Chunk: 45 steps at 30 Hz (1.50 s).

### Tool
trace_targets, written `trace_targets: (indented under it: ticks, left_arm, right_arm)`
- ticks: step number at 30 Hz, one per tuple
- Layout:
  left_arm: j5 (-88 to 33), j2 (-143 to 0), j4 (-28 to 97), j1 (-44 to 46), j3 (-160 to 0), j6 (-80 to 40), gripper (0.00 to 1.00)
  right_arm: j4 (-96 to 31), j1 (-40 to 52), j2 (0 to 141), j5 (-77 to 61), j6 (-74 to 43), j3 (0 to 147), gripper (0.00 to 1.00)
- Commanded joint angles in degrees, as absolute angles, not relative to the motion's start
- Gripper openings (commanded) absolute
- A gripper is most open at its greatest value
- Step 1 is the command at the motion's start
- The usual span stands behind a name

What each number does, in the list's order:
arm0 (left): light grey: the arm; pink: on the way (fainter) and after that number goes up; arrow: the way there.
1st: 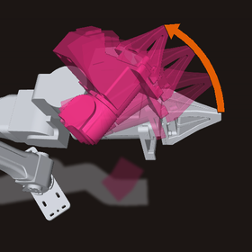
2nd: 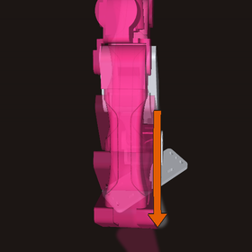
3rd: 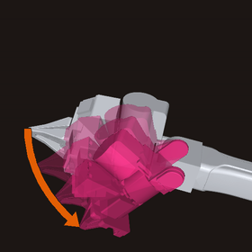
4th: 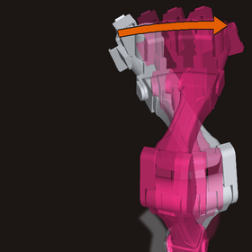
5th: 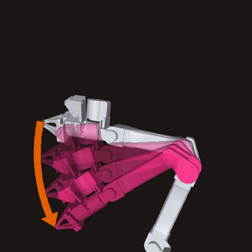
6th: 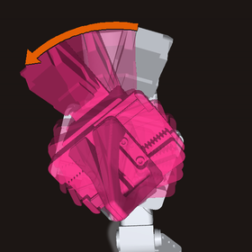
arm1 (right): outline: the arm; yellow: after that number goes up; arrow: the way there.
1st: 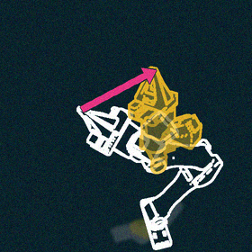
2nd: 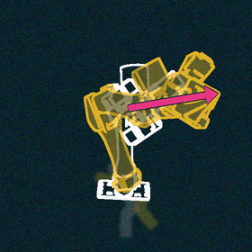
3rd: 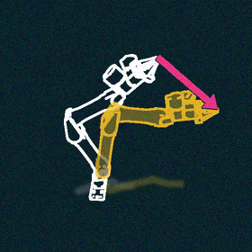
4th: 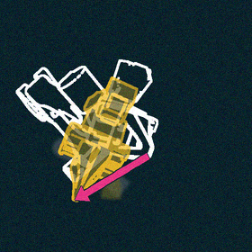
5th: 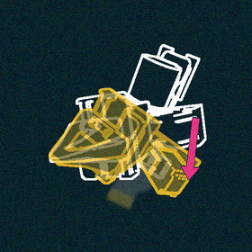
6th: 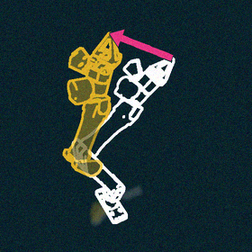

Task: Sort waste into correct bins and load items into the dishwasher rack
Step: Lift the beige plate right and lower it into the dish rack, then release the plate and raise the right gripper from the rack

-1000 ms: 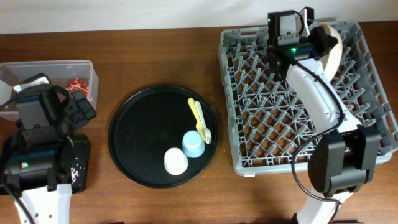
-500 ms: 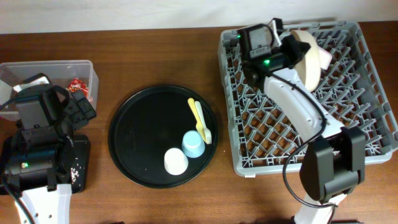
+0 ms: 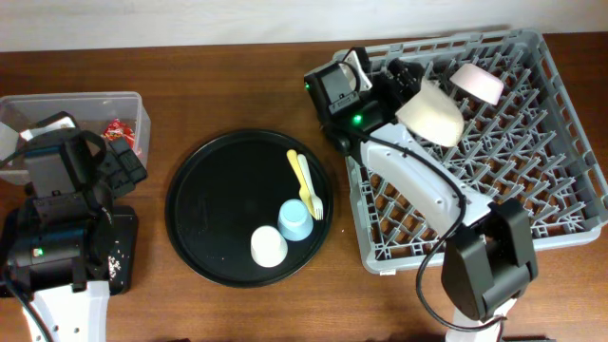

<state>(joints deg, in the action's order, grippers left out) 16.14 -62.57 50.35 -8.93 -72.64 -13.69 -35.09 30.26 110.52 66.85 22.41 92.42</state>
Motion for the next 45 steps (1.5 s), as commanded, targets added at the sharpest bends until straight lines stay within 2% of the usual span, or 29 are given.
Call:
trace_targets:
  ticks: [1, 5, 8, 11, 13, 15, 17, 21, 23, 26, 27, 28, 33, 37, 39, 41, 45]
  left_arm:
    - [16.8, -62.3, 50.3, -9.2, -72.8, -13.8, 0.99]
    - [16.8, -62.3, 50.3, -9.2, -72.8, -13.8, 0.99]
    - [16.8, -62.3, 50.3, -9.2, -72.8, -13.8, 0.99]
    - [16.8, -62.3, 50.3, -9.2, -72.8, -13.8, 0.99]
    - [16.8, -62.3, 50.3, -9.2, -72.8, -13.8, 1.0]
    - [16.8, -62.3, 50.3, -9.2, -72.8, -13.8, 0.99]
    - [16.8, -62.3, 50.3, -9.2, -72.8, -13.8, 0.99]
    - [16.8, -62.3, 50.3, -9.2, -72.8, -13.8, 0.99]
    - [16.8, -62.3, 50.3, -9.2, -72.8, -13.8, 0.99]
    - [16.8, -62.3, 50.3, -9.2, -72.8, -13.8, 1.0]
    - [16.8, -62.3, 50.3, -9.2, -72.8, -13.8, 0.99]
    - [16.8, -62.3, 50.3, -9.2, -72.8, -13.8, 0.99]
    - [16.8, -62.3, 50.3, -9.2, -72.8, -13.8, 0.99]
    - [16.8, -62.3, 50.3, -9.2, -72.8, -13.8, 0.99]
    - [16.8, -62.3, 50.3, -9.2, -72.8, -13.8, 0.99]
    - [16.8, -62.3, 50.3, -9.2, -72.8, -13.8, 0.99]
    - [16.8, -62.3, 50.3, -9.2, -72.8, -13.8, 0.99]
  right_arm:
    - [-37.4, 33.9, 106.2, 57.3, 14.5, 92.3, 0.99]
    - [-43.7, 33.8, 100.0, 45.7, 3.4, 93.3, 0.99]
    - [-49.3, 30.7, 94.5, 33.9, -3.0, 93.3, 0.83]
    - [-54.5, 24.3, 87.1, 21.5, -7.8, 93.3, 0.79]
    - [-59.7, 17.3, 81.7, 9.7, -8.0, 93.3, 0.75]
    - [-64.8, 13.3, 79.3, 4.4, -8.1, 93.3, 0.69]
    - [-70.8, 7.5, 78.1, 7.8, -9.1, 93.3, 0.69]
    - [-74.3, -7.8, 80.0, 8.2, -11.2, 93.3, 0.69]
    - [-73.4, -17.1, 82.8, 7.8, -15.3, 93.3, 0.7]
    - [-69.4, -27.9, 88.8, 5.8, -15.5, 93.3, 0.69]
    - [-67.0, -30.7, 91.9, 4.8, -15.5, 93.3, 0.62]
    - [-65.2, -32.6, 94.7, 4.5, -15.5, 93.3, 0.59]
    - [-57.3, -38.8, 104.2, 4.5, -16.0, 93.3, 0.6]
    - [-50.2, -41.7, 105.9, 4.5, -16.0, 93.3, 0.59]
    - [-48.4, -42.5, 106.2, 4.5, -16.0, 93.3, 0.59]
    - [-47.2, -43.5, 107.5, 4.7, -15.7, 93.3, 0.65]
    - [-47.8, -45.5, 112.0, 4.4, -15.6, 93.3, 0.64]
